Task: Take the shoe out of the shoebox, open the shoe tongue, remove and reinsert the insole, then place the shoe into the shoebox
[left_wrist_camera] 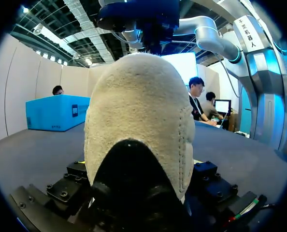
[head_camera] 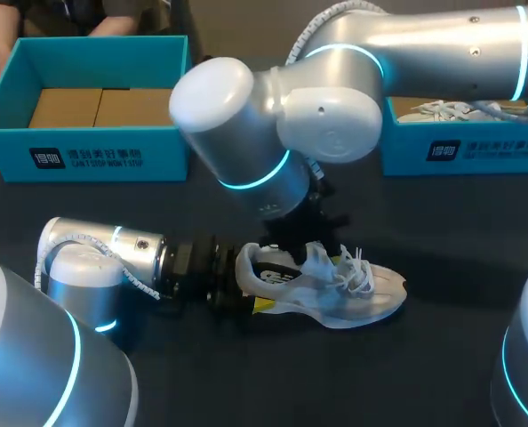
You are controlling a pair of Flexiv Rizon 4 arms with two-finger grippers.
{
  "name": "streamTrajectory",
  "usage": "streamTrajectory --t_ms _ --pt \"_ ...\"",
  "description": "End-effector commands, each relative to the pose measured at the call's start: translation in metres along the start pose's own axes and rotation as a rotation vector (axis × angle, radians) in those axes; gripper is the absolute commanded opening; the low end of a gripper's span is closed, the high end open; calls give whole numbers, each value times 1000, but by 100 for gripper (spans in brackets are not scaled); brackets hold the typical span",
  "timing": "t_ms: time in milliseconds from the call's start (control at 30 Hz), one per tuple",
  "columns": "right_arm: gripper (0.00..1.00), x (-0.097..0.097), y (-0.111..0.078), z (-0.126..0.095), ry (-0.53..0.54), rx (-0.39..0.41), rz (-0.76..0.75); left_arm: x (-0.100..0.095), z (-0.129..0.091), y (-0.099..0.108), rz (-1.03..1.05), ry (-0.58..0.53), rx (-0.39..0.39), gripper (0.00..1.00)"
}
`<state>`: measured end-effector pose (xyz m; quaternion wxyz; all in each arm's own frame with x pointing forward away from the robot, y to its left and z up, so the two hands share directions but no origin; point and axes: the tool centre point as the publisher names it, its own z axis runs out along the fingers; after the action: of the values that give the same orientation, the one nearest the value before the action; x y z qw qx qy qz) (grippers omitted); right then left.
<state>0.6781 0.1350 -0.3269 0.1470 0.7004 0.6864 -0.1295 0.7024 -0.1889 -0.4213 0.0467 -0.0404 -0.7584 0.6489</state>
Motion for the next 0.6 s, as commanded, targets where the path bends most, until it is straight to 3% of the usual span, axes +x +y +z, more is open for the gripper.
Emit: streamTrajectory --t_ms 33,100,300,400,600 --pt "21 -8 -5 3 33 5 848 -2 -1 3 0 -1 -3 0" --pt "0 -12 -5 3 63 10 842 -2 -1 3 0 -1 -3 0" --pt "0 -28 -2 3 154 55 814 -2 -1 3 0 -1 -3 0" --pt "0 -39 0 10 290 157 831 -2 -1 3 0 -1 -3 0" --pt "0 -39 0 10 290 157 831 -2 -1 3 0 -1 -3 0"
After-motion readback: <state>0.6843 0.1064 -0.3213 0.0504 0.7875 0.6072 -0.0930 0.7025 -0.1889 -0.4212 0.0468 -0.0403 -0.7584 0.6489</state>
